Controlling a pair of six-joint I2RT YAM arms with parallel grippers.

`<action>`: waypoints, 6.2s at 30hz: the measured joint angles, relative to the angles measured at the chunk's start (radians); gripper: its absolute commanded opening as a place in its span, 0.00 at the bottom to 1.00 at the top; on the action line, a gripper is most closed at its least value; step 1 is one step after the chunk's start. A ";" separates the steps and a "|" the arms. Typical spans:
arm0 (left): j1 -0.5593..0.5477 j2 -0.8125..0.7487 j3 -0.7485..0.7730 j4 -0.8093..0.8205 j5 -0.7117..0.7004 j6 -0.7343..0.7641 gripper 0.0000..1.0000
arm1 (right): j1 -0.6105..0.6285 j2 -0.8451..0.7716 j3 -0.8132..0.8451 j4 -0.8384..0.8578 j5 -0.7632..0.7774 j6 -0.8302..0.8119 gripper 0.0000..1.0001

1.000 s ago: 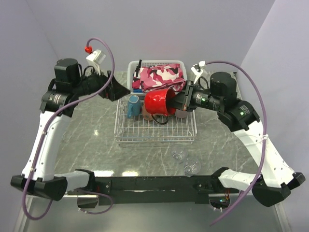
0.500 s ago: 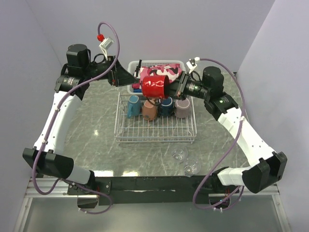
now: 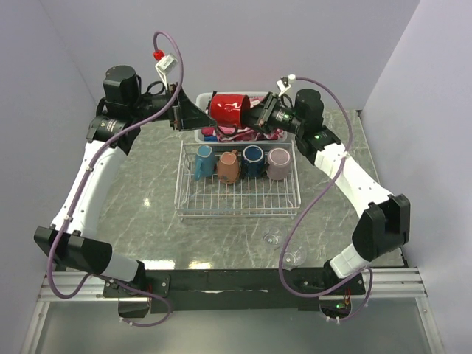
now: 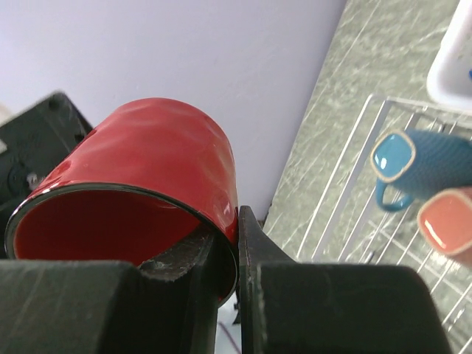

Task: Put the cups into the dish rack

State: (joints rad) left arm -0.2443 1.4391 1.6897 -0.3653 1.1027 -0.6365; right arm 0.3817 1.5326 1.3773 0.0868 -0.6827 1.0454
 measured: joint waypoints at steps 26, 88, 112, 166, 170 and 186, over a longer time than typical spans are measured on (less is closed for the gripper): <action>-0.033 0.048 -0.009 0.124 -0.056 -0.086 0.96 | 0.039 -0.061 0.062 -0.028 0.209 -0.196 0.00; 0.000 0.170 0.011 0.370 0.012 -0.370 0.01 | -0.008 -0.143 -0.031 -0.017 0.137 -0.071 0.41; -0.320 0.301 0.042 -0.549 -0.510 0.984 0.01 | -0.237 -0.628 -0.093 -0.464 0.174 -0.201 0.38; -0.569 0.568 -0.192 -0.040 -0.603 0.900 0.46 | -0.270 -0.680 -0.066 -0.723 0.229 -0.243 0.32; -0.571 0.568 -0.192 -0.043 -0.604 0.904 0.53 | -0.274 -0.674 -0.066 -0.723 0.229 -0.243 0.32; -0.472 0.488 0.109 -0.326 -0.568 0.922 0.86 | -0.280 -0.571 0.066 -0.997 0.245 -0.413 0.50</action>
State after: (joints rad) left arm -0.7162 1.9274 1.7985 -0.6914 0.5346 0.2859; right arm 0.1020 0.9619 1.4433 -0.9104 -0.4377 0.6323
